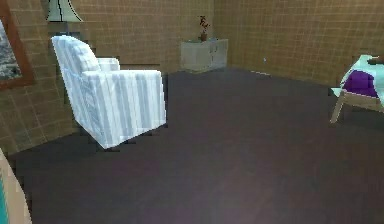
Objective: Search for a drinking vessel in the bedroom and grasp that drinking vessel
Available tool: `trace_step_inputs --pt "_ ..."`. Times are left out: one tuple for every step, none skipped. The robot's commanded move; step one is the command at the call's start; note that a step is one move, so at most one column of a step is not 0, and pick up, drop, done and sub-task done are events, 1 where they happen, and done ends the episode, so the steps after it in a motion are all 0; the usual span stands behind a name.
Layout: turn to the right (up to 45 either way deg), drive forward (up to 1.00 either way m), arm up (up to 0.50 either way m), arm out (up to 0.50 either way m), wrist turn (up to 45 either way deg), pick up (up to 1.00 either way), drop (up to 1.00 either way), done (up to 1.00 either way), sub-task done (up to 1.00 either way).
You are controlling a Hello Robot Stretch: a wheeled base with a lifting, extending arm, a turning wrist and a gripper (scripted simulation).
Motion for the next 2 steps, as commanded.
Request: trace_step_inputs --pt "9.0 0.0 0.0 0.0 0.0 0.0 0.0 0.0 0.0" --pt "0.0 1.0 0.0 0.0 0.0 0.0 0.0 0.0 0.0"
